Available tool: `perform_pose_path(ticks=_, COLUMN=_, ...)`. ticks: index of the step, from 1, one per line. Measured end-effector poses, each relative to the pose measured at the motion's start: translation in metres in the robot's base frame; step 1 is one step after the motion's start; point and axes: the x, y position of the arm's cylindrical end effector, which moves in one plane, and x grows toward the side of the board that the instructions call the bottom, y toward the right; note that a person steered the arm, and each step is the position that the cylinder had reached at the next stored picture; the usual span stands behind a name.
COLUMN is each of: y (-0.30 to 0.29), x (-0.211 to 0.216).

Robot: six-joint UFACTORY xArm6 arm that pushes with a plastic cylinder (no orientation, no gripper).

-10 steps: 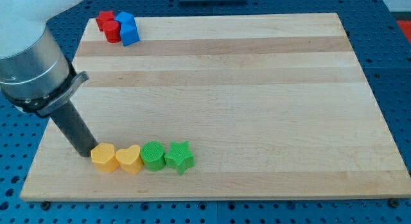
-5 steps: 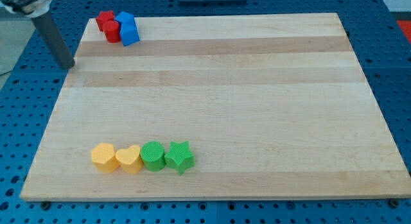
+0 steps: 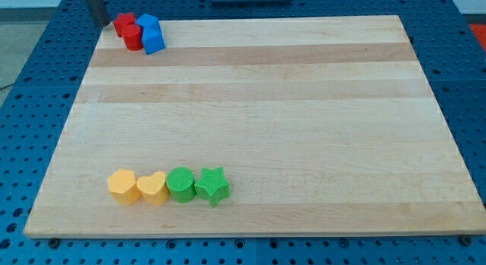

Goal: Slide the triangle diagonally to the cube

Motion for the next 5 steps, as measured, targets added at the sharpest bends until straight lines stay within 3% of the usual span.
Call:
perform_pose_path(ticks=3, y=0.21, x=0.029)
perform_pose_path(ticks=5, y=0.182, x=0.0)
